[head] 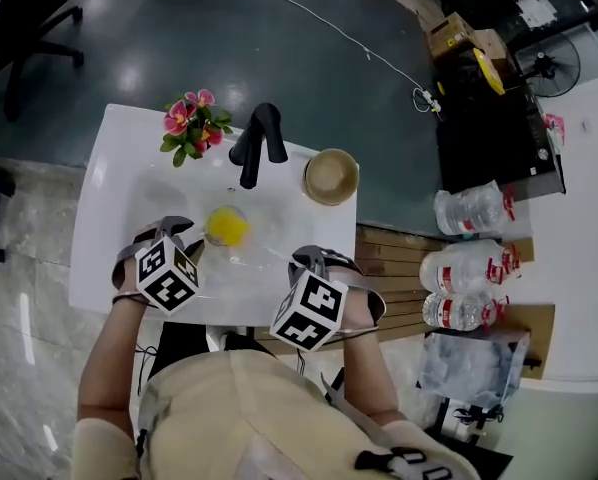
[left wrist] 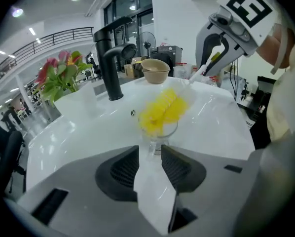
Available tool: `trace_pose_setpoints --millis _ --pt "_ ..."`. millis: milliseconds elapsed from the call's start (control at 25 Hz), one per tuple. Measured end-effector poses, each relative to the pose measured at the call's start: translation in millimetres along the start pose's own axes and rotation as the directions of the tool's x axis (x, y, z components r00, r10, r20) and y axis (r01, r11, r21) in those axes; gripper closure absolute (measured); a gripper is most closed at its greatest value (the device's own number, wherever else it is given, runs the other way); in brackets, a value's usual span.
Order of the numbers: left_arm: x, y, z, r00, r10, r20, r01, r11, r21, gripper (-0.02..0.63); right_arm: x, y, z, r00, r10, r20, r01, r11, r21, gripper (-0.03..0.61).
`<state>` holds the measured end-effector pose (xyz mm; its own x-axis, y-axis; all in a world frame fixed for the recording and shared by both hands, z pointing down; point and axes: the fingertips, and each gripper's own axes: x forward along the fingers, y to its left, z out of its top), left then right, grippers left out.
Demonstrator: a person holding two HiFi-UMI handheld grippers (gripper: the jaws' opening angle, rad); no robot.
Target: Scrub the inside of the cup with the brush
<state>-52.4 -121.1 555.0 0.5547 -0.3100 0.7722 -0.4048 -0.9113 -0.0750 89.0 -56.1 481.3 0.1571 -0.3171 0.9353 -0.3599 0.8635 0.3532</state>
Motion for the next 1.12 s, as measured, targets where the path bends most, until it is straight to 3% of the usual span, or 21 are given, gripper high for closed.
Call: trace_pose_setpoints --millis 200,480,600,840,1120 --pt "14 -3 -1 0.997 -0.072 -0.021 0.073 0.996 0.046 0.470 -1 -11 6 0.996 -0.019 -0.082 0.015 0.998 -0.054 0.531" --pt "30 -5 -2 0.994 -0.105 -0.041 0.108 0.992 0.061 0.471 2 -15 12 0.992 -0.017 -0.128 0.002 0.994 -0.113 0.531" --pt "38 -4 -5 0.993 -0.101 -0.068 0.106 0.991 0.080 0.475 6 -16 13 0.992 -0.008 -0.126 -0.008 0.992 -0.126 0.531" --pt "39 -6 -2 0.995 -0.059 -0.075 0.069 0.989 0.133 0.546 10 -22 6 0.994 0.005 -0.109 -0.021 0.989 -0.144 0.531" --pt "35 -8 2 0.997 -0.006 -0.076 0.020 0.982 0.186 0.552 7 -23 2 0.998 0.021 -0.065 -0.032 0.985 -0.167 0.531"
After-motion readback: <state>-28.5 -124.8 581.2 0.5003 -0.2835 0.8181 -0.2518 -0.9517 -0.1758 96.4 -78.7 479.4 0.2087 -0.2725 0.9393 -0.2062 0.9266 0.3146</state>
